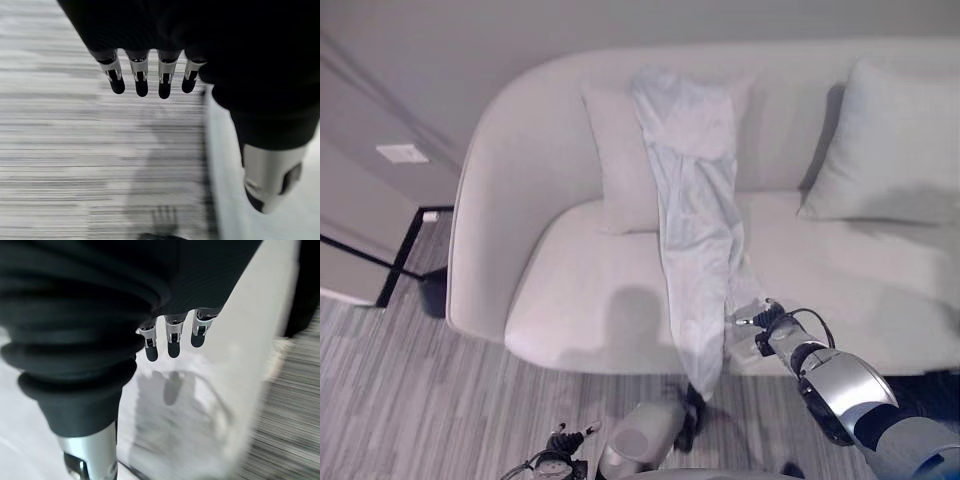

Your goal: Hang the clothes on the sofa on the clothes rack.

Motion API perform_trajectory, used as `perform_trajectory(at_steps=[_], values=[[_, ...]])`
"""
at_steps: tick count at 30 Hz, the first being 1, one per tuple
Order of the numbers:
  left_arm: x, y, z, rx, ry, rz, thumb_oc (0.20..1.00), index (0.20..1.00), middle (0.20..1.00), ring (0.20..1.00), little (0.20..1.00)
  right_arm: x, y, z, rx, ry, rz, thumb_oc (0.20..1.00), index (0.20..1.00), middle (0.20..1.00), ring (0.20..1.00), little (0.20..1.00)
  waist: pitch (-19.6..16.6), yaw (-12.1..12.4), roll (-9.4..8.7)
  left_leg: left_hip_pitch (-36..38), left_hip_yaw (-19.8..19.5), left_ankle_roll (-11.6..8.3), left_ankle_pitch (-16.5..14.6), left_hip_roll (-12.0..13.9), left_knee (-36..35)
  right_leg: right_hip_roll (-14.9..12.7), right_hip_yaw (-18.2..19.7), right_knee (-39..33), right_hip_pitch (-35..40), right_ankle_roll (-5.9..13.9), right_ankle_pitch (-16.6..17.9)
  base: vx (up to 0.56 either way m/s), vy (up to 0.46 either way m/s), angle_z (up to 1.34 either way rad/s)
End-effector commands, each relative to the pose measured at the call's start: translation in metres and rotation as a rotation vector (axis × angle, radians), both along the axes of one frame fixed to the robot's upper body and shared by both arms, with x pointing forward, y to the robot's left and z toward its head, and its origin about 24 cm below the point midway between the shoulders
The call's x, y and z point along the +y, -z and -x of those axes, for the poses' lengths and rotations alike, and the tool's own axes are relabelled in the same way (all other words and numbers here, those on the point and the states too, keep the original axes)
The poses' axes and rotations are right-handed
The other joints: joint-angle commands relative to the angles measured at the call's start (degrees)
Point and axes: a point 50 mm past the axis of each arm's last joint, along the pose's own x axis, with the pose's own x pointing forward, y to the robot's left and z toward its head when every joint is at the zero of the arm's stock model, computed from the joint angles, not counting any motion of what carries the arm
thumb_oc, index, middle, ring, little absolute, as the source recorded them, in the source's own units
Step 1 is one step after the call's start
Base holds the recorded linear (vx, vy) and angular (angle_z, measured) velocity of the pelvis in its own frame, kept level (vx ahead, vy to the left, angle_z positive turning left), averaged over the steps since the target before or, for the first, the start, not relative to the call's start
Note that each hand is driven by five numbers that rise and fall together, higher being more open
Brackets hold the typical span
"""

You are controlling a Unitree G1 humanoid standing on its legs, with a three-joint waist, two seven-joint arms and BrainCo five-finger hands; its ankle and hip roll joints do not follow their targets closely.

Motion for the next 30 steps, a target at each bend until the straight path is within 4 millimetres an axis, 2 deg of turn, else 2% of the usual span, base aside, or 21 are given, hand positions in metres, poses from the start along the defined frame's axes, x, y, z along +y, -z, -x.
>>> perform_trajectory(at_steps=[1, 3, 7, 13, 15, 19, 24, 30], values=[[-0.020, 0.000, -0.014, -0.015, -0.004, 0.042, 1.000, 1.000, 1.000, 1.000, 1.000, -0.005, -0.037, -0.032, -0.112, -0.014, 0.065, 1.000, 1.000, 1.000, 1.000, 1.000, 6.34, 1.19, 3.37, -2.88, -5.56, -12.90, 5.80, 16.79, 1.30, 1.25, -0.19, -5.91, 5.59, -2.63, 4.26, -0.07, 0.075, -0.18], [-0.028, -0.002, -0.022, -0.036, 0.034, 0.057, 1.000, 1.000, 1.000, 1.000, 1.000, 0.001, -0.042, -0.037, -0.122, -0.038, 0.083, 1.000, 1.000, 1.000, 1.000, 1.000, 8.85, 1.25, 4.24, -4.43, -6.01, -12.92, 5.80, 16.79, 2.05, 1.28, 0.54, -5.67, 4.97, -2.65, 4.41, -0.07, 0.093, -0.27], [-0.039, -0.006, -0.039, -0.082, 0.082, 0.073, 1.000, 1.000, 1.000, 1.000, 1.000, 0.000, -0.047, -0.040, -0.117, -0.038, 0.110, 1.000, 1.000, 1.000, 1.000, 1.000, 11.38, 1.17, 5.00, -6.15, -6.62, -12.86, 5.73, 16.65, 2.84, 1.42, 1.51, -4.88, 3.97, -2.76, 4.56, -0.04, 0.070, 0.07], [-0.041, -0.010, -0.048, -0.113, 0.120, 0.070, 1.000, 1.000, 1.000, 1.000, 1.000, -0.002, -0.042, -0.036, -0.092, -0.030, 0.103, 1.000, 1.000, 1.000, 1.000, 1.000, 11.77, 1.26, 5.14, -6.20, -6.77, -12.50, 5.28, 16.28, 2.89, 1.09, 2.12, -4.44, 3.94, -2.82, 4.70, 0.02, 0.070, -0.10], [-0.037, -0.006, -0.037, -0.074, 0.115, 0.054, 1.000, 1.000, 1.000, 1.000, 1.000, 0.007, -0.039, -0.036, -0.104, -0.041, 0.060, 1.000, 1.000, 1.000, 1.000, 1.000, 10.90, 1.33, 3.83, -5.45, -7.00, -12.72, 5.08, 16.23, 2.26, 0.80, 2.37, -4.47, 4.54, -2.80, 4.75, 0.09, 0.027, -0.12], [-0.023, -0.003, -0.027, -0.042, 0.082, 0.025, 1.000, 1.000, 1.000, 1.000, 1.000, 0.008, -0.040, -0.038, -0.157, -0.012, -0.021, 1.000, 1.000, 1.000, 1.000, 1.000, 8.18, 1.42, 1.62, -4.21, -7.19, -13.02, 4.62, 16.03, 1.85, 0.08, 1.84, -4.41, 5.45, -2.86, 4.59, 0.10, 0.014, 0.05], [-0.012, -0.002, -0.019, -0.022, 0.064, -0.001, 1.000, 1.000, 1.000, 1.000, 1.000, 0.006, -0.033, -0.033, -0.173, 0.032, -0.107, 1.000, 1.000, 1.000, 1.000, 1.000, 6.41, 1.08, 0.16, -2.91, -7.12, -13.14, 4.16, 15.79, 1.10, -0.63, 1.18, -4.51, 6.32, -2.97, 4.27, 0.07, 0.010, 0.01], [-0.001, -0.002, -0.015, 0.009, 0.039, -0.031, 1.000, 1.000, 1.000, 1.000, 1.000, 0.008, -0.012, -0.015, -0.130, 0.013, -0.124, 1.000, 1.000, 1.000, 1.000, 1.000, 3.74, -0.09, -2.47, 0.06, -6.69, -13.53, 3.93, 14.93, -3.02, -1.48, 0.70, -4.69, 7.12, -3.06, 3.63, 0.07, 0.000, -0.02]])
